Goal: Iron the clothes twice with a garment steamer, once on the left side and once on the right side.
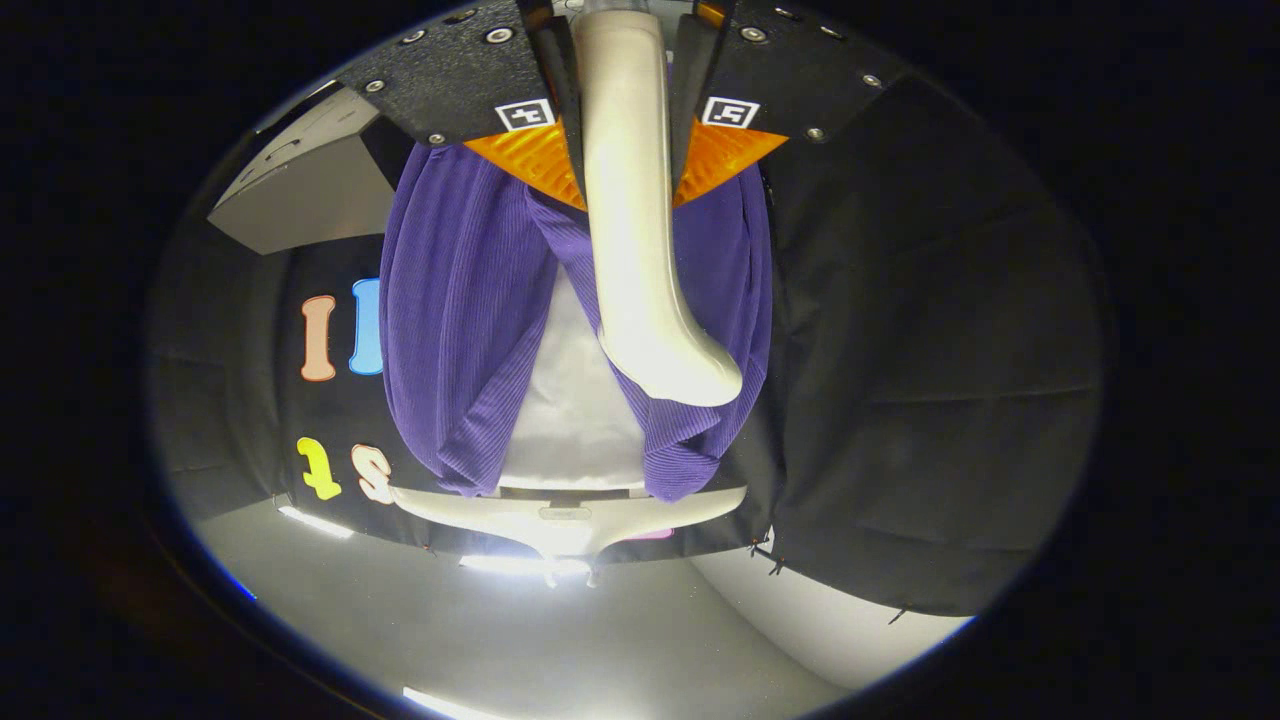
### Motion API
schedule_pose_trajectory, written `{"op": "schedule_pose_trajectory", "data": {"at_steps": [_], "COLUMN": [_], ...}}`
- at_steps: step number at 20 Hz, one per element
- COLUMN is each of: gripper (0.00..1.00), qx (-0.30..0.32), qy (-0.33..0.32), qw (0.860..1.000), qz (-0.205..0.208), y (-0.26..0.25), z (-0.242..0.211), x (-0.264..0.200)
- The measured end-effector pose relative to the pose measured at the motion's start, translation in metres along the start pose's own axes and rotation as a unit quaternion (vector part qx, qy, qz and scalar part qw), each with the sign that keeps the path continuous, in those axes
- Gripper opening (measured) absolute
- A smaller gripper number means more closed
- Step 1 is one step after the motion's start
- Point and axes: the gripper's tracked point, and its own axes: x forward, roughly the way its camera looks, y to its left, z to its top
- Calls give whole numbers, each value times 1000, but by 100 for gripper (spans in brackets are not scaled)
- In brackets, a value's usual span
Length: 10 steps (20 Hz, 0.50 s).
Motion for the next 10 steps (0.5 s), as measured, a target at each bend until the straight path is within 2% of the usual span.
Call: {"op": "schedule_pose_trajectory", "data": {"at_steps": [6,10], "gripper": [39,39], "qx": [-34,-44], "qy": [-13,1], "qw": [999,999], "qz": [-21,-28], "y": [-1,-2], "z": [-14,-32], "x": [5,5]}}
